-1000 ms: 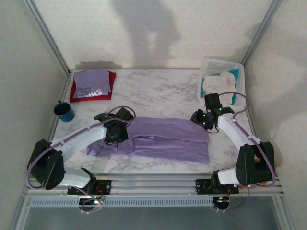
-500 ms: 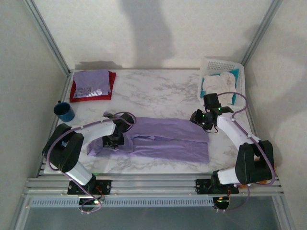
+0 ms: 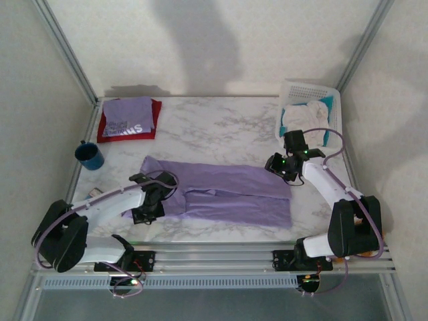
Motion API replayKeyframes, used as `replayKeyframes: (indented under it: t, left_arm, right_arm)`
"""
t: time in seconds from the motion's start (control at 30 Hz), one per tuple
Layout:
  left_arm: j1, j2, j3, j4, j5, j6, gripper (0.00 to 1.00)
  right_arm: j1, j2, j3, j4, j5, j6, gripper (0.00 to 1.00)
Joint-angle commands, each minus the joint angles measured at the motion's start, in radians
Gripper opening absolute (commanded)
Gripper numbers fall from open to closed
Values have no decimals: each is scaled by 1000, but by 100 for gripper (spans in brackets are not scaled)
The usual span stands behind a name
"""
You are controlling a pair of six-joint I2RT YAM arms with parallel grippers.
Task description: Fold and stack the t-shirts
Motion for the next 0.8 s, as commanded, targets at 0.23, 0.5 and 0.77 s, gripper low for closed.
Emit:
replayKeyframes:
  t: [0.23, 0.5, 0.77]
  left_arm:
    - [194, 48, 154, 359, 32, 181, 0]
    - [255, 221, 144, 484, 2, 271, 0]
    - [257, 310, 82, 619, 59, 255, 0]
  right_arm:
    - [190, 48, 71, -88, 242, -35, 37]
    - [252, 205, 19, 17, 172, 72, 9]
    - [230, 311, 0, 20, 144, 132, 0]
